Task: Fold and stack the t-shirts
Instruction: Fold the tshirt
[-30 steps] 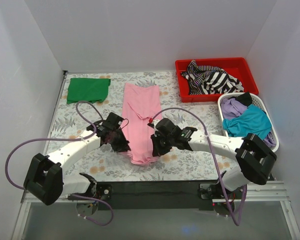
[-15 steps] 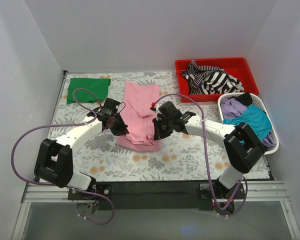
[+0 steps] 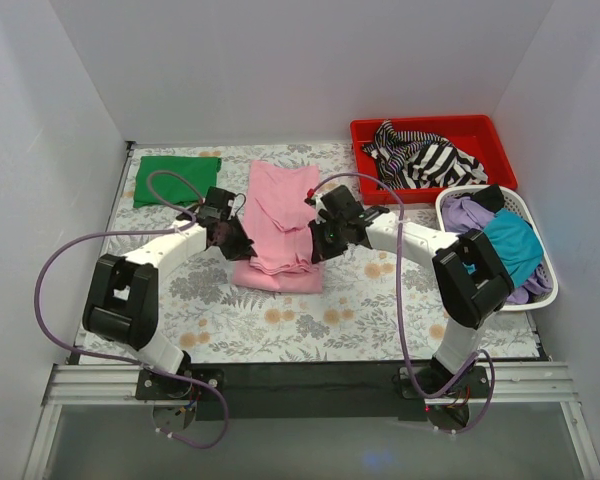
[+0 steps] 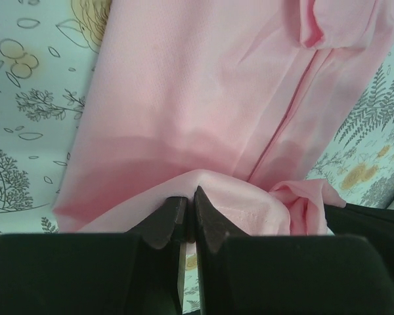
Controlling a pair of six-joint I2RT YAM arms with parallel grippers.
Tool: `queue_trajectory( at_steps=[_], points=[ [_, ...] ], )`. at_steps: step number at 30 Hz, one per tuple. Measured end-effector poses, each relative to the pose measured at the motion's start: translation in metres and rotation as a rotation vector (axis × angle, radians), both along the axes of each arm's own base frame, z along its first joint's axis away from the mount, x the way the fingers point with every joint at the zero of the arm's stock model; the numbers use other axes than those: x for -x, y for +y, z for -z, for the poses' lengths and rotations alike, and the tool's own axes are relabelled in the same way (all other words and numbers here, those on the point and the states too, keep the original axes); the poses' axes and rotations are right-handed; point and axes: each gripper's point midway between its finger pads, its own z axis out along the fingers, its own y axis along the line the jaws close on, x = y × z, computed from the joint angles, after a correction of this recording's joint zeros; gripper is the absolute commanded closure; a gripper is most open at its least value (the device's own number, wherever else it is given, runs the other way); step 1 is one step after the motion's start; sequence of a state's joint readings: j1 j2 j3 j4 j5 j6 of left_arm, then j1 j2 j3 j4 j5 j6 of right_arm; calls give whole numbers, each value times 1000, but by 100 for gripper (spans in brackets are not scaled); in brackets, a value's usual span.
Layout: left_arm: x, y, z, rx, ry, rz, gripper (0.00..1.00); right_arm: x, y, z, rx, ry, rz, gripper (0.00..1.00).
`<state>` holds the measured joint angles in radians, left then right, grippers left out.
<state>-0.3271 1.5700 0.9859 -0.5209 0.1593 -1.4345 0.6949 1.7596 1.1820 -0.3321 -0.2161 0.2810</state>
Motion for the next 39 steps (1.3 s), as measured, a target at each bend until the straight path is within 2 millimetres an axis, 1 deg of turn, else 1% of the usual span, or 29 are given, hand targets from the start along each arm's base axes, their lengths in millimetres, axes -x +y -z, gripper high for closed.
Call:
queue_trajectory(
  at_steps=[4, 7, 9, 15, 17, 19, 20, 21, 22, 23, 25, 27, 29, 33, 36, 39],
  points=[
    [-14, 5, -3, 10, -17, -11, 96, -21, -2, -4, 0, -17, 17, 99],
    [-28, 6, -5, 17, -34, -14, 97, -40, 1, -8, -7, -37, 28, 99],
    [-36, 7, -5, 17, -41, -16, 97, -49, 2, -7, -7, -45, 32, 99],
    [-48, 5, 2, 29, -36, -6, 96, -63, -1, 3, 12, -31, 44, 99],
    [-51, 4, 7, 33, -28, -5, 93, -65, -3, 8, 24, -25, 51, 98],
    [-53, 3, 13, 35, -15, 2, 93, -66, -7, 12, 36, -19, 58, 97],
    [-54, 2, 16, 35, -10, 3, 85, -67, -7, 13, 41, -17, 61, 93],
    [-56, 2, 18, 33, -9, 5, 57, -68, -8, 13, 48, -15, 65, 86],
    [-59, 2, 20, 29, -9, 12, 45, -72, -8, 13, 53, -18, 69, 74],
    [-62, 2, 22, 29, -8, 12, 37, -76, -8, 14, 56, -24, 75, 71],
    [-68, 3, 24, 25, -9, 8, 26, -85, -8, 15, 66, -40, 83, 66],
    [-77, 5, 20, 21, -28, -2, 24, -92, -12, 17, 82, -54, 98, 63],
    [-84, 7, 14, 15, -49, -11, 24, -98, -17, 16, 102, -73, 114, 63],
    [-104, 11, -5, -6, -122, -21, 23, -119, -27, 4, 137, -147, 162, 62],
    [-108, 16, -18, -24, -160, -34, 23, -129, -38, -14, 144, -199, 193, 59],
    [-109, 20, -36, -22, -201, -42, 23, -132, -41, -45, 100, -249, 207, 58]
  ],
)
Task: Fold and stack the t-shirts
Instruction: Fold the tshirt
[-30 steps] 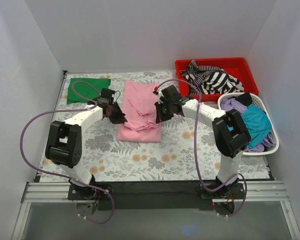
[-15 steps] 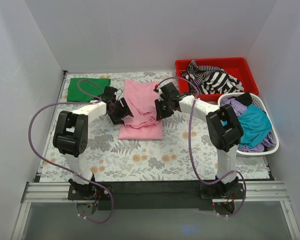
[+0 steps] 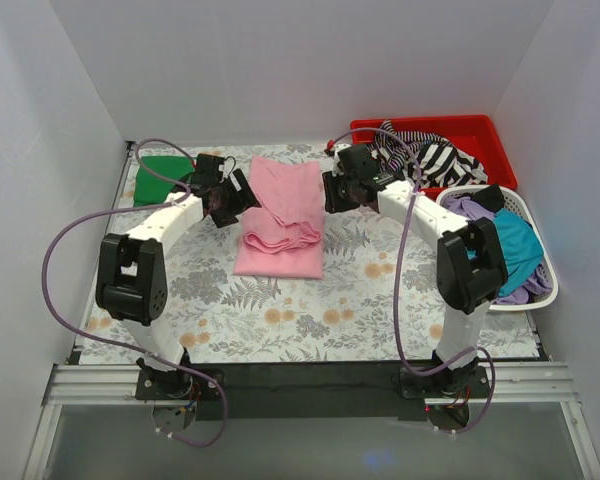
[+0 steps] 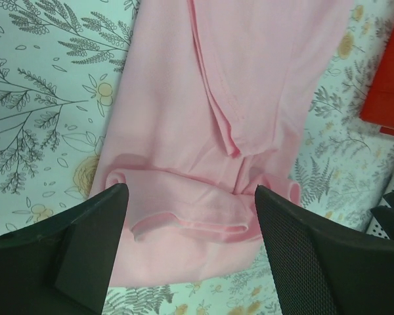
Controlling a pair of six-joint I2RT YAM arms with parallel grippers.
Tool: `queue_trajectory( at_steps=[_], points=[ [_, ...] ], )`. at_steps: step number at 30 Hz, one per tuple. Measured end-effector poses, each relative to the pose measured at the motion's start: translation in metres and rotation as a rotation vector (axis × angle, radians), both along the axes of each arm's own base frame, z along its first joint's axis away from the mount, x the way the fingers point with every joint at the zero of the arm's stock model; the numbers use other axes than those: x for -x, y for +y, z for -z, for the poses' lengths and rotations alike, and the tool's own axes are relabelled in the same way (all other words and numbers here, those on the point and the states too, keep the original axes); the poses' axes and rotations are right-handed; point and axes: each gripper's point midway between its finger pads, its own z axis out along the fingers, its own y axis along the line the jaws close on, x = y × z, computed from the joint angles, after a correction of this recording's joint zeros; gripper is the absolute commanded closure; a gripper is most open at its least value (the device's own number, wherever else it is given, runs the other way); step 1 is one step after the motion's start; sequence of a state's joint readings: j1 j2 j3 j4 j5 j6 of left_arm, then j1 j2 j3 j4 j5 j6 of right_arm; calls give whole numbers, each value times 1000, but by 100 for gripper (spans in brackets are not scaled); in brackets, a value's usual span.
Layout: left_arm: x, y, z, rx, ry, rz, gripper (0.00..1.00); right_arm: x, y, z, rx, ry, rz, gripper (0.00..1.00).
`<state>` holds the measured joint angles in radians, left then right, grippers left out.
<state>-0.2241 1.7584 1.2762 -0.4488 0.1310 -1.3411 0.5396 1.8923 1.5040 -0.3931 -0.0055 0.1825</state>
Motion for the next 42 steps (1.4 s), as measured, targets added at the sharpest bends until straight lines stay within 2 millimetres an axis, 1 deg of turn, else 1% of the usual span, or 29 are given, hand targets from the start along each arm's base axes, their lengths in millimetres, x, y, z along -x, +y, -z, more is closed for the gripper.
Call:
queue_trajectory(
  at_steps=[3, 5, 6, 8, 12, 15, 18, 21, 23, 31, 34, 36, 42],
  points=[
    [7, -2, -18, 24, -39, 21, 23, 8, 3, -30, -71, -34, -27, 58],
    [17, -5, -27, 51, -49, 48, 23, 19, 9, -39, -125, -27, -59, 58],
    [22, -7, -28, 65, -47, 61, 23, 26, 12, -38, -141, -13, -74, 58],
    [35, -11, -23, 90, -28, 89, 24, 39, 16, -27, -154, 30, -100, 58],
    [68, -12, 11, 114, 81, 118, 24, 76, 23, 11, -139, 149, -144, 58],
    [89, -14, 31, 132, 150, 129, 24, 94, 30, 22, -134, 191, -173, 58],
    [99, -15, 38, 146, 182, 132, 24, 103, 37, 23, -143, 208, -192, 58],
    [97, -16, 37, 153, 172, 132, 24, 105, 43, 23, -152, 205, -203, 58],
    [92, -17, 36, 158, 162, 133, 25, 105, 45, 27, -152, 212, -207, 58],
    [66, -26, 34, 182, 136, 135, 25, 100, 49, 60, -117, 269, -200, 58],
    [58, -28, 38, 185, 133, 134, 25, 92, 54, 66, -111, 270, -197, 58],
    [55, -29, 43, 185, 140, 131, 25, 84, 57, 67, -105, 260, -194, 57],
    [40, -31, 55, 180, 157, 121, 25, 52, 74, 52, -112, 186, -191, 57]
  ],
)
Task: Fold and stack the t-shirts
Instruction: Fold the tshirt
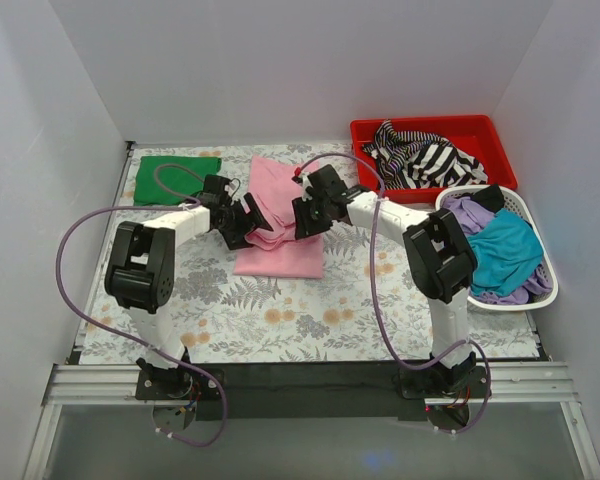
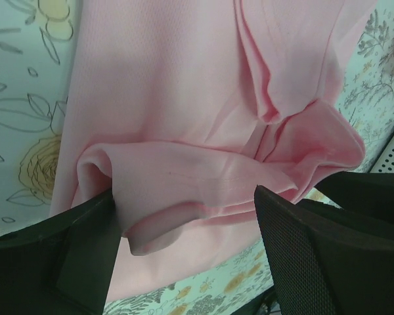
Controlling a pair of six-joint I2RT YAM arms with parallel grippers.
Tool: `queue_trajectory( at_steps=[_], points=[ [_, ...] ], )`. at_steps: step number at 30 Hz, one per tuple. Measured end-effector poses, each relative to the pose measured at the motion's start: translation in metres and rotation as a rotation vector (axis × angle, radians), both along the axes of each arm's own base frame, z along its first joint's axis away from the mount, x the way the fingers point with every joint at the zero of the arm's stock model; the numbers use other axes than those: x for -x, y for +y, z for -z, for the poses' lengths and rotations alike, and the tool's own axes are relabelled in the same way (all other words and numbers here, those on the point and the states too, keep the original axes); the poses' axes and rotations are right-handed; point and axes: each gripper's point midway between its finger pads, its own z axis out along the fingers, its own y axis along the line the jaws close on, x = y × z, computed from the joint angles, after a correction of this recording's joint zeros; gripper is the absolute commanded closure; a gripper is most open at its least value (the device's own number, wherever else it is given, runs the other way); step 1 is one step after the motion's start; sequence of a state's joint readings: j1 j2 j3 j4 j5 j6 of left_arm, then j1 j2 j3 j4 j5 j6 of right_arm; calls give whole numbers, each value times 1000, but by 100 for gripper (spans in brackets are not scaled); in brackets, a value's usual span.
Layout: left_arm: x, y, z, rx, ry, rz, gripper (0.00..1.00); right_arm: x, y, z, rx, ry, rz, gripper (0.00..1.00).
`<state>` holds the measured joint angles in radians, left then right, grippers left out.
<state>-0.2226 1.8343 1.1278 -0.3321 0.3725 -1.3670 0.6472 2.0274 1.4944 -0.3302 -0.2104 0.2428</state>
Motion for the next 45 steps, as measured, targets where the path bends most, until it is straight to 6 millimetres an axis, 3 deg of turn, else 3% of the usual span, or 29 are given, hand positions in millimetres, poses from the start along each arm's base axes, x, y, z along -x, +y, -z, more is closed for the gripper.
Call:
queue_trajectory(
  at_steps=[5, 11, 16, 23, 27, 30, 35, 39, 42, 45],
  points=[
    [-24, -1, -11, -14, -48, -16, 25, -23, 2, -3, 13, -37, 19, 57],
    [-60, 2, -28, -29, -121, -44, 25, -46, -16, 12, 51, -27, 67, 57],
    [-75, 13, -17, -69, -121, -66, 24, -58, -30, 22, 72, -6, 94, 57],
    [-68, 37, 3, -138, -77, -105, 24, -77, -38, 9, 78, -65, 88, 57],
    [-61, 40, 1, -128, -77, -109, 24, -83, -35, -5, 56, -99, 66, 56],
    [-60, 32, -16, -73, -112, -90, 24, -81, -33, -22, 28, -118, 53, 56],
    [-63, 7, -68, 100, -216, -41, 24, -75, -35, -57, -9, -169, 54, 56],
    [-60, -13, -90, 250, -259, 3, 25, -65, -41, -64, -13, -172, 61, 57],
    [-49, -23, -75, 328, -214, 20, 25, -56, -47, -52, 6, -141, 72, 57],
    [-35, -27, -45, 368, -128, 19, 26, -48, -55, -34, 41, -103, 85, 57]
  ],
)
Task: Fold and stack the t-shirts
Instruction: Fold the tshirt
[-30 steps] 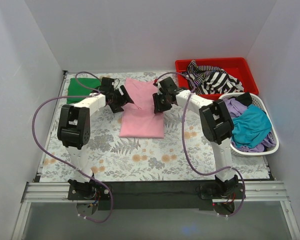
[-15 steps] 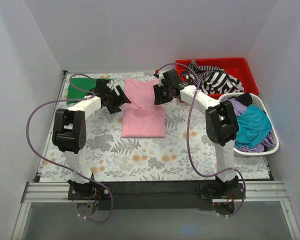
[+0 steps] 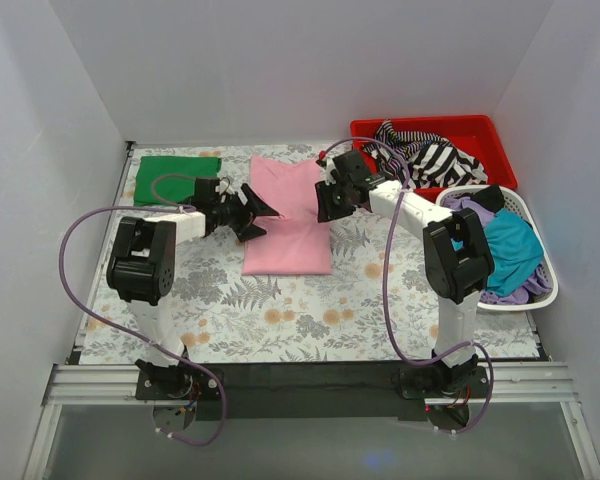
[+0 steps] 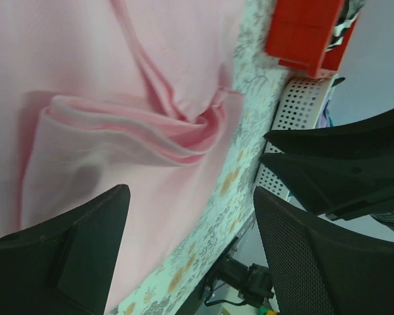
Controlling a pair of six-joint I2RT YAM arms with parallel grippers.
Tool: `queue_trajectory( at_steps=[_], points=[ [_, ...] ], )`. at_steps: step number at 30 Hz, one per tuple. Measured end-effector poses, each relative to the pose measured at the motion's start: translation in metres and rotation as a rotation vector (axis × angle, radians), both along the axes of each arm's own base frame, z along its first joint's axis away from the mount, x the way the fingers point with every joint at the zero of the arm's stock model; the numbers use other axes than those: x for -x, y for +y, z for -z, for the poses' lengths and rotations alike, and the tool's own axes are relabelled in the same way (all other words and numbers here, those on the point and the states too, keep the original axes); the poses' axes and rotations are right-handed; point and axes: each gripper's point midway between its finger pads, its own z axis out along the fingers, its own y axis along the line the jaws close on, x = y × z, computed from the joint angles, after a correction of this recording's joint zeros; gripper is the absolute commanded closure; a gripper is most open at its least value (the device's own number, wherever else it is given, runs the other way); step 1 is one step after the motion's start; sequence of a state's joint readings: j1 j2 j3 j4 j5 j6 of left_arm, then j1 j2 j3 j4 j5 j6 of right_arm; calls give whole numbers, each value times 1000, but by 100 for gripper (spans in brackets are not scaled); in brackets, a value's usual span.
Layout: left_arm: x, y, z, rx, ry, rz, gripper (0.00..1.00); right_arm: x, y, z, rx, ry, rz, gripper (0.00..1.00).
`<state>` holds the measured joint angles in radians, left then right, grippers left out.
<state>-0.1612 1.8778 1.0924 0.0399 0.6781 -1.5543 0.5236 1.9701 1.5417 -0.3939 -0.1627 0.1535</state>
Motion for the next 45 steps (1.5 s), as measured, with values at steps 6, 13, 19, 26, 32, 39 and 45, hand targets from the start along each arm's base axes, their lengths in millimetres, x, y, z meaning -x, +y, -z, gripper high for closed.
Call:
queue_trajectory(
  at_steps=[6, 13, 19, 26, 32, 39, 45],
  points=[
    [17, 5, 39, -27, 98, -19, 26, 10, -9, 18, 32, 35, 12, 57],
    [7, 21, 40, -146, 52, -87, 26, 24, -18, 36, 58, 76, 21, 57],
    [4, 30, 41, -199, 43, -121, 26, 24, -11, 34, 21, 86, 23, 57],
    [14, 40, 20, -254, -20, -125, 24, 60, -7, 46, -67, 182, -9, 56],
    [24, 63, -45, -333, -208, -213, 20, 96, -13, 42, -125, 229, -23, 56],
    [62, 85, -14, -418, -119, -268, 2, 120, -3, 33, -229, 251, -43, 55],
    [108, 92, 51, -458, 113, -258, 2, 142, -2, 50, -250, 310, -38, 55]
  ],
)
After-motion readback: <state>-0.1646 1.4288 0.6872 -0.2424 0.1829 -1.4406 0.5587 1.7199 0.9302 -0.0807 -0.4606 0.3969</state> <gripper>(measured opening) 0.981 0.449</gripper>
